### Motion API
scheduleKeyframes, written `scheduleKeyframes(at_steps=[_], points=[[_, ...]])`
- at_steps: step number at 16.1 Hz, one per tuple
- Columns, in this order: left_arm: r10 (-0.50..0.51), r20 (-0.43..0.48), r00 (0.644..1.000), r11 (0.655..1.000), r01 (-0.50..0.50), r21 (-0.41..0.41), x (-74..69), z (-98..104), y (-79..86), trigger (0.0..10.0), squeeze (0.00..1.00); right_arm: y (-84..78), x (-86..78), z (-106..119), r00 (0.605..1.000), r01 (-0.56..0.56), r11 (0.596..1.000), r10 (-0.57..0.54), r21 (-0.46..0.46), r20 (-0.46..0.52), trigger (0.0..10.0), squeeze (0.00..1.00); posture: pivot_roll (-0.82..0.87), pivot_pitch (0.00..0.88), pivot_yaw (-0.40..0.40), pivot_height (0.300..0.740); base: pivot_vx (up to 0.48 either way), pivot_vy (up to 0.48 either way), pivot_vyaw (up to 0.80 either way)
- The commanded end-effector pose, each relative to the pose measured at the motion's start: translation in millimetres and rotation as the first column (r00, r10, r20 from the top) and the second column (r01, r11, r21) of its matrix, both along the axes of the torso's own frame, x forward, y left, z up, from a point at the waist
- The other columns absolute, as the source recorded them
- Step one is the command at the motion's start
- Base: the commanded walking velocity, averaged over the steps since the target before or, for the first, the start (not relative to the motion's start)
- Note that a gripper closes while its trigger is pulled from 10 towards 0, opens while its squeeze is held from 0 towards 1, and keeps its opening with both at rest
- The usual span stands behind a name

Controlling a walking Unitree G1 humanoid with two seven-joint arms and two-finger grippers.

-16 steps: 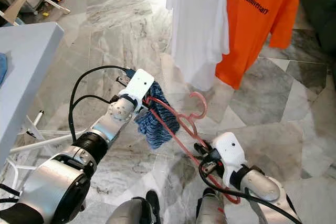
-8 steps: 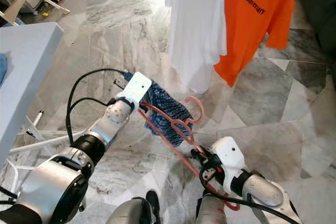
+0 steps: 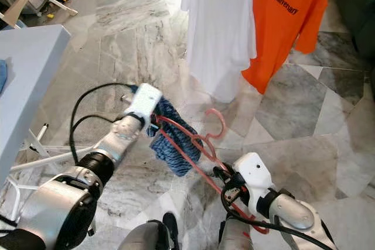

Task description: Hang hanger

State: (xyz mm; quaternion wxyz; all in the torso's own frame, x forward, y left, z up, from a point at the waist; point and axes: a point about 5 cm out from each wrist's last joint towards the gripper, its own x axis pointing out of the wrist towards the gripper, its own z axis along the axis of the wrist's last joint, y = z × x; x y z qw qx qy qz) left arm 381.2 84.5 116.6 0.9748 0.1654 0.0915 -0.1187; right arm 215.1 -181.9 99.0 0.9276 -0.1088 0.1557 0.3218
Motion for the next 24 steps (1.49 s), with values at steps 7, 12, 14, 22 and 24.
scheduleKeyframes(at_steps=[7,12,14,22,24], points=[[0.015,-0.056,0.998,0.997,-0.019,-0.071,-1.4,-6,1.6,10.0,0.0,11.2,0.0,-5,1.0,-0.03,0.999,0.031,-0.031,0.005,10.0,0.0,-0.19,0.269,0.181,0.74,0.0,0.0,0.0],[0.024,-0.011,1.0,0.999,-0.024,-0.03,3.1,3,7.0,10.0,0.0,11.3,-6.9,-10,0.997,-0.065,0.996,0.062,-0.06,-0.044,10.0,0.0,-0.18,0.271,0.19,0.74,0.0,0.0,0.0],[0.025,-0.009,1.0,0.999,-0.025,-0.022,3.7,4,8.6,10.0,0.0,10.1,-9.9,-12,0.994,-0.09,0.991,0.084,-0.103,-0.066,10.0,0.0,-0.18,0.271,0.195,0.74,0.0,0.0,0.0],[0.016,-0.01,1.0,1.0,-0.016,0.002,2.4,1,6.9,10.0,0.0,2.6,8.2,-10,0.999,0.025,0.981,-0.016,-0.194,0.047,10.0,0.0,-0.18,0.275,0.203,0.74,0.0,0.0,0.0],[0.022,-0.01,1.0,1.0,-0.022,0.009,2.6,1,8.5,10.0,0.0,2.0,8.8,-8,0.998,0.033,0.98,-0.021,-0.194,0.062,10.0,0.0,-0.18,0.274,0.203,0.74,0.0,0.0,0.0]])
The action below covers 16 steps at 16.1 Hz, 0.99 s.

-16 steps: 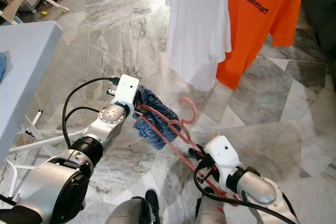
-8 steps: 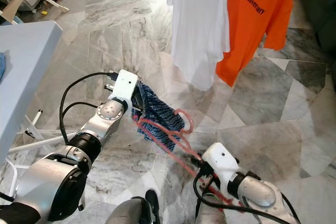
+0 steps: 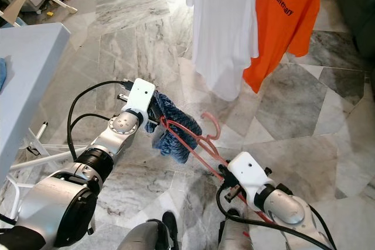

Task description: Hang hanger

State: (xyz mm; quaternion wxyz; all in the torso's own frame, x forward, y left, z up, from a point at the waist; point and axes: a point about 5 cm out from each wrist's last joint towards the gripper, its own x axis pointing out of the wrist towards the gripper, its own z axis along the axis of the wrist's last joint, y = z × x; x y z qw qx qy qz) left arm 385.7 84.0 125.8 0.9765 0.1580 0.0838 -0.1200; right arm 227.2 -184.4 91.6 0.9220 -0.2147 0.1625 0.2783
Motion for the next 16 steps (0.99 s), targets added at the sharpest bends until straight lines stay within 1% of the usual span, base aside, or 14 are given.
scheduleKeyframes(at_steps=[1,2,4,9,10,11,12,13,14,16], points=[[0.024,-0.024,0.999,0.999,-0.023,0.027,-2.1,-8,8.6,10.0,0.0,2.4,-1.1,-2,1.0,-0.004,1.0,0.004,0.003,0.012,10.0,0.0,-0.18,0.275,0.203,0.74,0.0,0.0,0.0],[0.013,-0.025,1.0,1.0,-0.013,0.023,-2.7,-9,6.0,10.0,0.0,-0.2,3.8,-1,0.999,0.026,1.0,-0.026,-0.01,0.039,10.0,0.0,-0.18,0.275,0.203,0.74,0.0,0.0,0.0],[-0.004,-0.028,1.0,1.0,0.005,0.012,-3.4,-9,1.8,10.0,0.0,-2.5,9.2,-2,0.997,0.052,0.998,-0.051,-0.02,0.055,10.0,0.0,-0.18,0.274,0.202,0.74,0.0,0.0,0.0],[-0.085,-0.002,0.996,0.996,0.085,-0.018,-4.4,-3,-11.5,10.0,0.0,-6.1,24.9,-9,0.992,0.113,0.994,-0.113,0.001,0.057,10.0,0.0,-0.18,0.27,0.197,0.74,0.0,0.0,0.0],[-0.085,-0.002,0.996,0.996,0.085,-0.018,-4.4,-3,-11.5,10.0,0.0,-6.1,24.9,-9,0.992,0.113,0.994,-0.113,0.001,0.057,10.0,0.0,-0.18,0.27,0.197,0.74,0.0,0.0,0.0],[-0.117,0.006,0.993,0.992,0.118,-0.037,-5.1,0,-16.9,10.0,0.0,-5.8,27.5,-17,0.991,0.128,0.992,-0.128,0.02,0.032,10.0,0.0,-0.17,0.268,0.189,0.74,0.0,0.0,0.0],[-0.13,0.009,0.992,0.99,0.13,-0.045,-5.2,1,-18.8,10.0,0.0,-6.0,28.1,-19,0.991,0.134,0.991,-0.135,0.028,0.021,10.0,0.0,-0.17,0.268,0.189,0.74,0.0,0.0,0.0],[-0.167,0.03,0.985,0.982,0.169,-0.085,-5.5,7,-26.5,10.0,0.0,-5.9,27.5,-31,0.988,0.152,0.987,-0.15,0.05,-0.029,10.0,0.0,-0.17,0.264,0.184,0.74,0.0,0.0,0.0],[-0.188,0.049,0.981,0.975,0.192,-0.107,-5.5,12,-31.8,10.0,0.0,-6.6,26.0,-40,0.984,0.17,0.984,-0.167,0.057,-0.063,10.0,0.0,-0.17,0.264,0.181,0.74,0.0,0.0,0.0],[-0.22,0.068,0.973,0.965,0.227,-0.133,-5.8,19,-38.3,10.0,0.0,-9.8,23.3,-51,0.976,0.199,0.979,-0.194,0.043,-0.096,10.0,0.0,-0.17,0.263,0.179,0.74,0.0,0.0,0.0]])
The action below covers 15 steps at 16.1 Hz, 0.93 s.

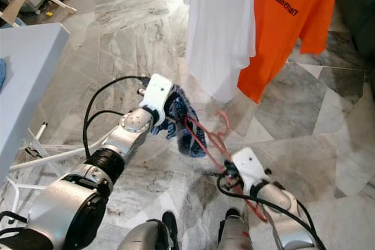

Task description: Hang hanger

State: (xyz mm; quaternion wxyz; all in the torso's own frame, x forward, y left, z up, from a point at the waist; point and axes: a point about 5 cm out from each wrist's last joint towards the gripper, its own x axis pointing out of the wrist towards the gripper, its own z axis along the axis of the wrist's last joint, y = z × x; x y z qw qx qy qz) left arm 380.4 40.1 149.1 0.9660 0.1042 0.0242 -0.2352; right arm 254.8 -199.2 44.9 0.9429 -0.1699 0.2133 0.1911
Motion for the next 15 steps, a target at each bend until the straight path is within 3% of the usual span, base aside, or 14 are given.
scheduleKeyframes(at_steps=[1,5,8,10,12,14,15], points=[[-0.005,0.004,1.0,1.0,0.005,-0.023,-0.6,1,3.2,10.0,0.0,1.2,-5.7,-10,1.0,0.009,1.0,-0.009,0.008,-0.03,10.0,0.0,-0.17,0.263,0.18,0.74,0.0,0.0,0.0],[-0.031,0.033,0.999,0.998,0.033,-0.059,0.1,15,6.5,10.0,0.0,-22.0,-4.6,-16,0.989,0.146,0.988,-0.147,-0.047,-0.018,10.0,0.0,-0.17,0.262,0.181,0.74,0.0,0.0,0.0],[-0.043,0.019,0.999,0.993,0.044,-0.113,-2.8,22,16.6,10.0,0.0,-48.4,2.3,-9,0.943,0.329,0.944,-0.328,-0.005,0.053,10.0,0.0,-0.16,0.26,0.179,0.74,0.0,0.0,0.0],[-0.136,-0.003,0.991,0.977,0.134,-0.164,-12.7,22,16.3,10.0,0.0,-67.4,5.4,-4,0.889,0.447,0.893,-0.45,0.054,0.085,10.0,0.0,-0.16,0.26,0.174,0.74,0.0,0.0,0.0],[-0.272,-0.007,0.962,0.939,0.263,-0.223,-28.5,15,11.3,10.0,0.0,-84.5,10.4,7,0.815,0.548,0.814,-0.571,0.191,0.095,10.0,0.0,-0.15,0.26,0.173,0.74,0.0,0.0,0.0],[-0.362,0.011,0.932,0.915,0.357,-0.186,-43.1,3,4.4,10.0,0.0,-97.5,19.1,24,0.727,0.61,0.7,-0.681,0.371,0.089,10.0,0.0,-0.15,0.26,0.167,0.74,0.0,0.0,0.0],[-0.392,0.001,0.92,0.911,0.389,-0.137,-49.6,-5,1.0,10.0,0.0,-98.4,25.0,33,0.71,0.598,0.661,-0.699,0.454,0.084,10.0,0.0,-0.15,0.259,0.168,0.74,0.0,0.0,0.0]])
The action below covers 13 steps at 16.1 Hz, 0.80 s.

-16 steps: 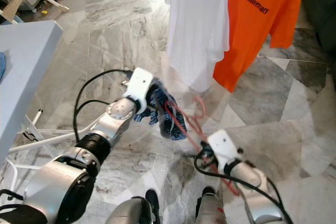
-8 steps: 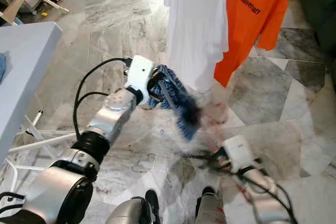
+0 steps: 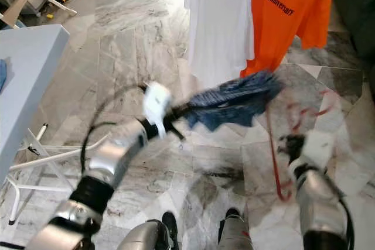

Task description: Hang hanger

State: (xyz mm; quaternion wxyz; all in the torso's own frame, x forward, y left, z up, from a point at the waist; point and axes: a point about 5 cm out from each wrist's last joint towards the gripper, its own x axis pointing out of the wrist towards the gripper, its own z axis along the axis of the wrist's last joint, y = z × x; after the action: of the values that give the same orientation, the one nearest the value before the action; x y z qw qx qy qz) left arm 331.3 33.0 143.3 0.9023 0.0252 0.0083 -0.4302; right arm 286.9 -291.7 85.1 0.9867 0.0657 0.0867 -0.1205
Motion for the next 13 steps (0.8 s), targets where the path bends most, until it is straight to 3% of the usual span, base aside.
scheduleKeyframes(at_steps=[1,3,5,8,10,12,13], points=[[-0.021,0.03,0.999,0.998,0.019,0.055,-6.0,-8,4.5,10.0,0.0,-3.5,-1.0,3,0.999,0.042,0.995,-0.045,0.093,0.03,10.0,0.0,-0.15,0.258,0.169,0.74,0.0,0.0,0.0],[-0.054,0.047,0.997,0.988,0.047,0.148,-13.0,-29,-2.5,10.0,0.0,17.3,10.9,25,0.99,-0.06,0.983,0.037,0.172,0.134,10.0,0.0,-0.16,0.254,0.168,0.74,0.0,0.0,0.0],[-0.086,0.056,0.995,0.974,0.072,0.217,-19.0,-44,-6.8,10.0,0.0,49.3,14.5,48,0.951,-0.252,0.94,0.196,0.231,0.241,10.0,0.0,-0.17,0.253,0.169,0.74,0.0,0.0,0.0],[-0.086,0.116,0.99,0.97,0.056,0.236,-19.1,-45,-8.8,10.0,0.0,68.6,8.4,58,0.91,-0.378,0.878,0.293,0.294,0.294,10.0,0.0,-0.19,0.253,0.163,0.74,0.0,0.0,0.0],[-0.065,0.151,0.986,0.978,0.033,0.206,-16.8,-38,-8.3,10.0,0.0,58.5,8.8,50,0.94,-0.299,0.895,0.216,0.331,0.265,10.0,0.0,-0.19,0.25,0.16,0.74,0.0,0.0,0.0],[-0.031,0.198,0.98,0.988,0.0,0.155,-13.7,-29,-5.8,10.0,0.0,41.9,9.7,46,0.966,-0.173,0.885,0.066,0.433,0.251,10.0,0.0,-0.18,0.249,0.156,0.74,0.0,0.0,0.0],[0.013,0.235,0.972,0.985,-0.053,0.165,-9.3,-26,-2.3,10.0,0.0,49.0,9.1,50,0.95,-0.247,0.823,0.101,0.511,0.296,10.0,0.0,-0.17,0.25,0.155,0.74,0.0,0.0,0.0]])
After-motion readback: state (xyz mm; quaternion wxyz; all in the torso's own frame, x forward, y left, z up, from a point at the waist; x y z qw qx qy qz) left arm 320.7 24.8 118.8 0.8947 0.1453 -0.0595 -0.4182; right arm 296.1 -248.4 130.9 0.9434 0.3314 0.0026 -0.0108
